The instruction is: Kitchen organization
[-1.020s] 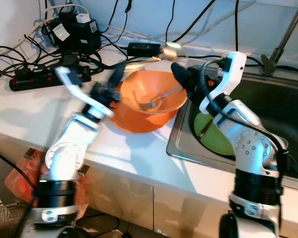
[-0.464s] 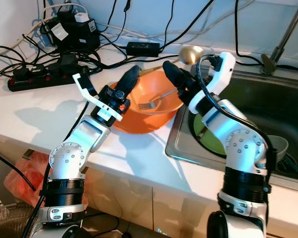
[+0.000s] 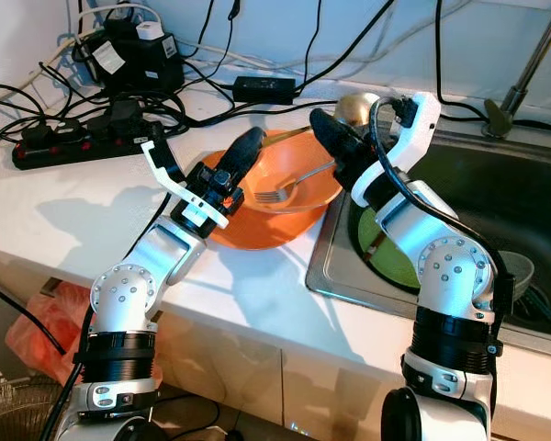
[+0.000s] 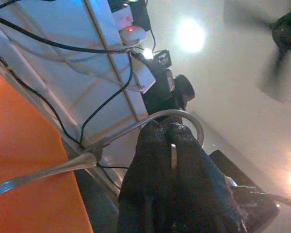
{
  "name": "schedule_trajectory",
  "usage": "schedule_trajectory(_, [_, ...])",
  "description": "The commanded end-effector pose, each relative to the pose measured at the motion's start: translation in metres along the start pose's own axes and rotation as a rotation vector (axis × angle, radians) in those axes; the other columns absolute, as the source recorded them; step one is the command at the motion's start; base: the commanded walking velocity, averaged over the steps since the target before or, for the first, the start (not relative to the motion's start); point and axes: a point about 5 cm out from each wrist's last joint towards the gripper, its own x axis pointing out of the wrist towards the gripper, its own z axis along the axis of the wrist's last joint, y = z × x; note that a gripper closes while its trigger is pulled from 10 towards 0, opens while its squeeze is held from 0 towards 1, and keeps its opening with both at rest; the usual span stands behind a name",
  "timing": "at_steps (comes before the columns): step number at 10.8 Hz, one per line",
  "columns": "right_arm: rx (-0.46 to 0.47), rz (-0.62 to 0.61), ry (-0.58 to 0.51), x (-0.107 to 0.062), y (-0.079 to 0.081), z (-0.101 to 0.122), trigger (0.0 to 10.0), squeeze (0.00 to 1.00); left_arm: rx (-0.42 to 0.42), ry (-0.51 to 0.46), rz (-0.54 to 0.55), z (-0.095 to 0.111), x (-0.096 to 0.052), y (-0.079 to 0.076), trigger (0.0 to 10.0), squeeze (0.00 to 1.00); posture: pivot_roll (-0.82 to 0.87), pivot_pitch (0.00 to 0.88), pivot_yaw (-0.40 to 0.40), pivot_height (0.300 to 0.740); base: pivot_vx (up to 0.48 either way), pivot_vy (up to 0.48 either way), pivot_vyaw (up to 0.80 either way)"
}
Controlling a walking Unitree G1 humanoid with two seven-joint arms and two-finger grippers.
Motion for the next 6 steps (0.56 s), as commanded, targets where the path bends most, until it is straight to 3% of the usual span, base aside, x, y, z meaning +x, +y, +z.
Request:
schedule_trajectory(1, [0.012, 0.016, -0.029, 0.005, 0.005, 0.006, 0.0, 0.00, -0.055, 0.014, -0.025, -0.008, 0.007, -0.004, 0.0, 0.00, -0.01, 0.026, 0.034, 0.740, 0.000, 0.000, 0.00])
schedule_trajectory(6, [0.173, 0.049, -0.032, 0.021, 0.015, -0.011, 0.0, 0.00, -0.112, 0.050, -0.059, -0.015, 0.009, -0.005, 0.0, 0.00, -0.01, 0.021, 0.033, 0.740, 0.000, 0.000, 0.00])
